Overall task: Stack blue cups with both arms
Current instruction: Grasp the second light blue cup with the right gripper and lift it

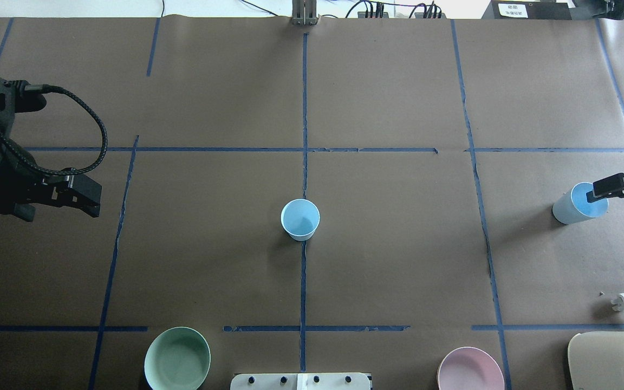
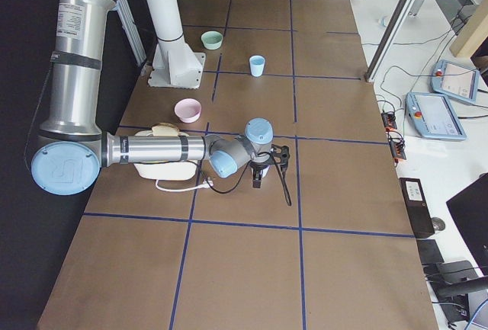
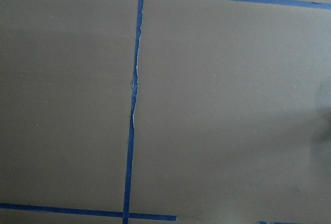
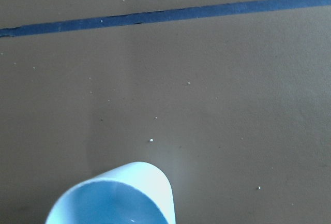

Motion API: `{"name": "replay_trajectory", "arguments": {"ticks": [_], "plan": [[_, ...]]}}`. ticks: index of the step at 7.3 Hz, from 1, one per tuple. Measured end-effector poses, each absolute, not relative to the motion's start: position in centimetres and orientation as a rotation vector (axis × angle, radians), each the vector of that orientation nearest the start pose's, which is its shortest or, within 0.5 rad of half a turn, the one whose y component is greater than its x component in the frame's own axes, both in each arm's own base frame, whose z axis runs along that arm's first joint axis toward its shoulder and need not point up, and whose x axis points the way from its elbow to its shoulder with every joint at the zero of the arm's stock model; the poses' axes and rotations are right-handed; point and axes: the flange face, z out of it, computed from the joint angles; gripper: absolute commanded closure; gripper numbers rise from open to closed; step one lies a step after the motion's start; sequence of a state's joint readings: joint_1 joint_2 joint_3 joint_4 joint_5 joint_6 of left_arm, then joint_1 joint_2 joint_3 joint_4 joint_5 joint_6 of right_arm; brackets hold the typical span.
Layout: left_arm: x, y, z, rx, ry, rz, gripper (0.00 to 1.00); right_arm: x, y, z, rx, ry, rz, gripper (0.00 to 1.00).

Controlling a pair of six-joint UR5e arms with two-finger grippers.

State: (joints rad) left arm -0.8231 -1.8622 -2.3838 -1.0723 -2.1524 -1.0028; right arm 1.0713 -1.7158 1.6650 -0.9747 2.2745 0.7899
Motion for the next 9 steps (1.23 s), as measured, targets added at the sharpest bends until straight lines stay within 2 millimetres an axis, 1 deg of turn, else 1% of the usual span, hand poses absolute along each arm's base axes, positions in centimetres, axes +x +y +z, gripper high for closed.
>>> {"name": "replay_trajectory", "arguments": {"ticks": [1, 2, 3, 4, 5, 6, 7, 9], "plan": [[23.3, -36.7, 23.1, -0.054, 0.811, -0.065, 0.00, -16.2, -43.1, 61.9, 0.000, -0.853, 0.074, 0.74], [23.3, -36.7, 23.1, -0.054, 0.812, -0.065, 0.00, -16.5, -43.2, 62.1, 0.000, -0.846, 0.070, 0.98], [23.3, -36.7, 23.0, -0.054, 0.813, -0.065, 0.00, -16.7, -43.2, 62.1, 0.003, -0.844, 0.067, 1.00], [23.3, -36.7, 23.0, -0.053, 0.813, -0.065, 0.00, -16.8, -43.3, 62.0, 0.006, -0.846, 0.061, 1.00], [23.3, -36.7, 23.0, -0.053, 0.812, -0.066, 0.00, -16.8, -43.4, 61.8, 0.007, -0.853, 0.056, 1.00], [23.3, -36.7, 23.1, -0.054, 0.811, -0.066, 0.00, -16.8, -43.4, 61.1, 0.013, -0.865, 0.050, 1.00], [23.2, -36.8, 23.1, -0.055, 0.810, -0.068, 0.00, -16.6, -43.5, 59.7, 0.028, -0.887, 0.044, 1.00], [22.7, -37.1, 23.5, -0.053, 0.803, -0.081, 0.00, -15.1, -43.8, 55.3, 0.069, -0.954, 0.044, 1.00]]}}
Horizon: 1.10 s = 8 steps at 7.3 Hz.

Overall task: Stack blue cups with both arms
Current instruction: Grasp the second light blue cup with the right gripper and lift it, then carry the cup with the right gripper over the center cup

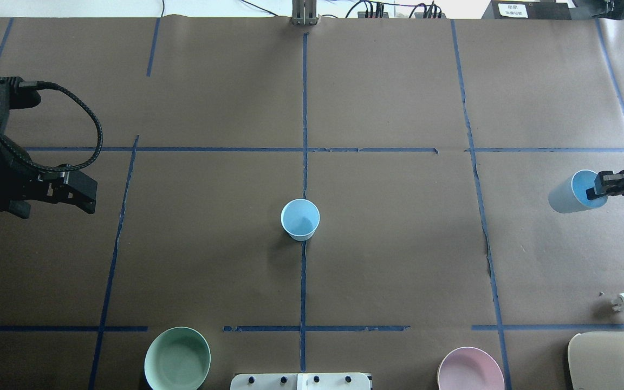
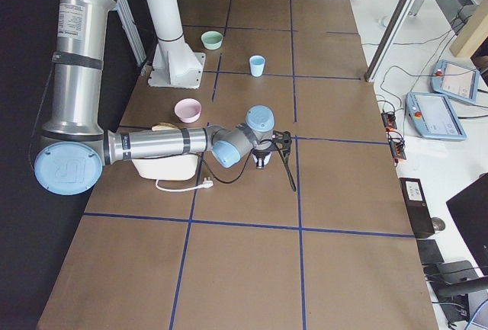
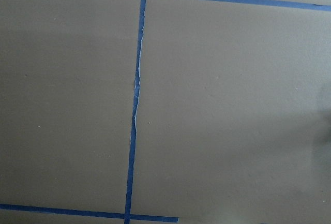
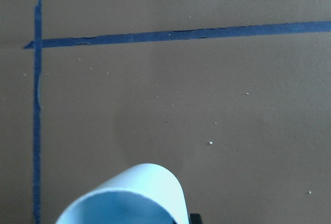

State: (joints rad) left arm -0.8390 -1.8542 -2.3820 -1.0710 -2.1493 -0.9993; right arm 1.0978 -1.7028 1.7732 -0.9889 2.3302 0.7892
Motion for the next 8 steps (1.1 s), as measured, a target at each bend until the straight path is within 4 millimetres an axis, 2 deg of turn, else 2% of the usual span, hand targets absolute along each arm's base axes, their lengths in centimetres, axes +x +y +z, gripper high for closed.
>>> {"name": "replay_trajectory", "arguments": {"ticks": [1, 2, 3, 4, 6, 8], "plan": [[22.1, -37.5, 24.0, -0.043, 0.796, -0.075, 0.00, -14.8, -44.0, 52.5, 0.087, -0.979, 0.042, 1.00], [20.9, -38.2, 25.1, -0.022, 0.781, -0.041, 0.00, -15.3, -45.2, 48.1, 0.088, -0.997, 0.055, 1.00], [19.5, -39.1, 26.7, -0.004, 0.759, -0.004, 0.00, -16.4, -46.4, 43.1, 0.075, -1.011, 0.077, 1.00], [18.4, -40.4, 28.8, 0.002, 0.730, 0.029, 0.00, -18.4, -47.0, 38.5, 0.060, -1.029, 0.088, 1.00], [16.4, -44.0, 33.4, 0.008, 0.690, 0.067, 0.00, -24.4, -46.7, 31.4, 0.026, -1.071, 0.116, 1.00], [13.2, -48.3, 39.3, 0.022, 0.699, 0.110, 0.00, -32.9, -44.3, 24.9, 0.010, -1.087, 0.150, 1.00]]}}
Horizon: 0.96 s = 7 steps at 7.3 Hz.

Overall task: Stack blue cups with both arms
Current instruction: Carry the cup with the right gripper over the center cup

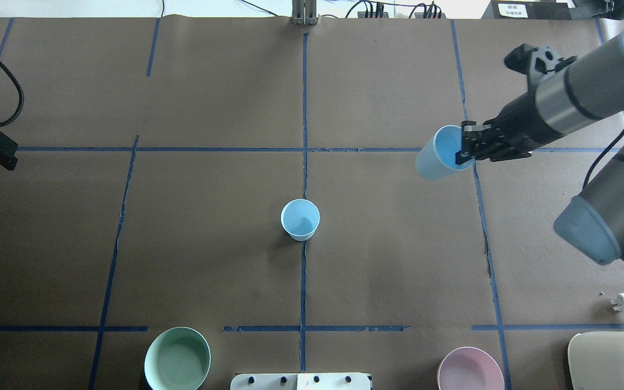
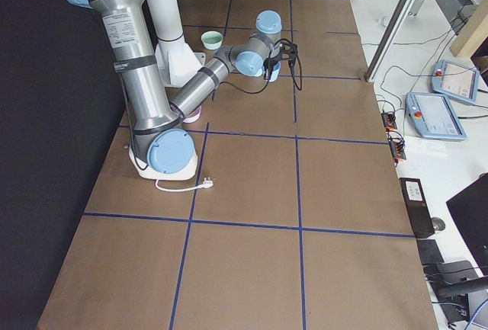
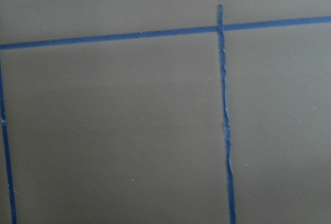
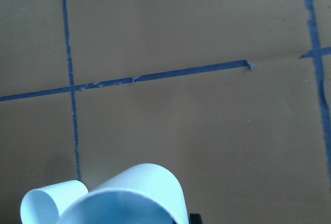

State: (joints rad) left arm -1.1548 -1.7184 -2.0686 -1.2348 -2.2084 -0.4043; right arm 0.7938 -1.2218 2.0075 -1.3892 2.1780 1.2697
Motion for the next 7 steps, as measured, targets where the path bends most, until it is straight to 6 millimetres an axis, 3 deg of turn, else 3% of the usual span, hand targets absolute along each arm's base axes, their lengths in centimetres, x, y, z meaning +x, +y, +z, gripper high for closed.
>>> {"name": "replay_trajectory", "arguments": {"ticks": [2, 3, 5, 7], "plan": [[8.4, -51.8, 46.1, 0.041, 0.695, 0.161, 0.00, -39.8, -41.4, 18.2, 0.020, -1.043, 0.156, 1.00], [6.3, -52.8, 48.7, 0.044, 0.688, 0.182, 0.00, -42.8, -39.6, 16.0, 0.033, -1.028, 0.153, 1.00], [4.0, -53.6, 51.5, 0.044, 0.681, 0.205, 0.00, -47.6, -38.4, 13.7, 0.056, -1.003, 0.165, 1.00], [3.6, -53.6, 52.2, 0.043, 0.683, 0.207, 0.00, -50.3, -39.3, 13.3, 0.064, -0.971, 0.191, 1.00]]}}
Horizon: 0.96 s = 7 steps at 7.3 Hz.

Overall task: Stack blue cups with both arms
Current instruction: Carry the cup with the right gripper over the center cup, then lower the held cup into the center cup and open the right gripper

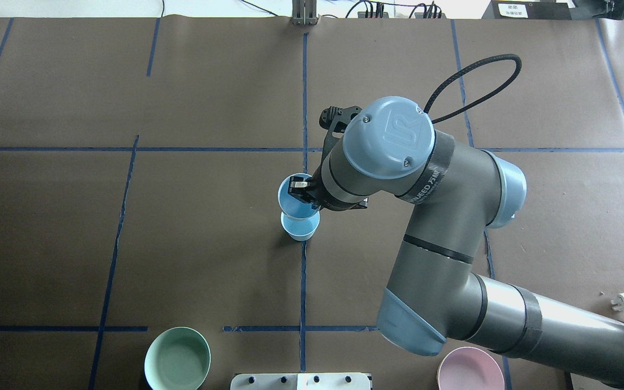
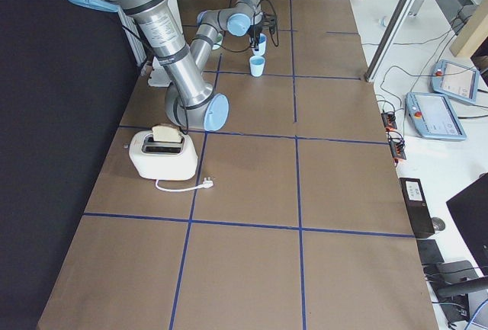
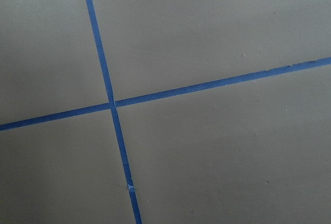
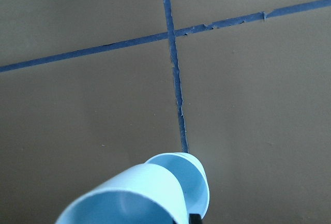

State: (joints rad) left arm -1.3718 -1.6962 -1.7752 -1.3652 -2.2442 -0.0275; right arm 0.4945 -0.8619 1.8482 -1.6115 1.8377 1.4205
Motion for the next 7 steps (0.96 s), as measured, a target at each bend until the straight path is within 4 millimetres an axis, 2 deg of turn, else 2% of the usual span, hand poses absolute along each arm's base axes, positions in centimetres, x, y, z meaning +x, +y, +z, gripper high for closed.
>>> {"name": "replay_trajectory", "arguments": {"ticks": [3, 4, 5, 6, 7], "plan": [[3.4, -53.6, 52.4, 0.041, 0.684, 0.205, 0.00, -52.0, -39.6, 14.0, 0.055, -0.940, 0.193, 0.96], [3.4, -53.6, 52.4, 0.041, 0.685, 0.204, 0.00, -52.1, -39.5, 14.1, 0.053, -0.938, 0.191, 0.90], [3.4, -53.6, 52.4, 0.041, 0.685, 0.203, 0.00, -52.1, -39.5, 14.2, 0.051, -0.936, 0.191, 0.70], [3.3, -53.6, 52.4, 0.041, 0.686, 0.202, 0.00, -52.1, -39.4, 14.3, 0.048, -0.934, 0.190, 0.09], [3.3, -53.6, 52.4, 0.041, 0.686, 0.202, 0.00, -52.1, -39.4, 14.5, 0.046, -0.932, 0.190, 0.00]]}}
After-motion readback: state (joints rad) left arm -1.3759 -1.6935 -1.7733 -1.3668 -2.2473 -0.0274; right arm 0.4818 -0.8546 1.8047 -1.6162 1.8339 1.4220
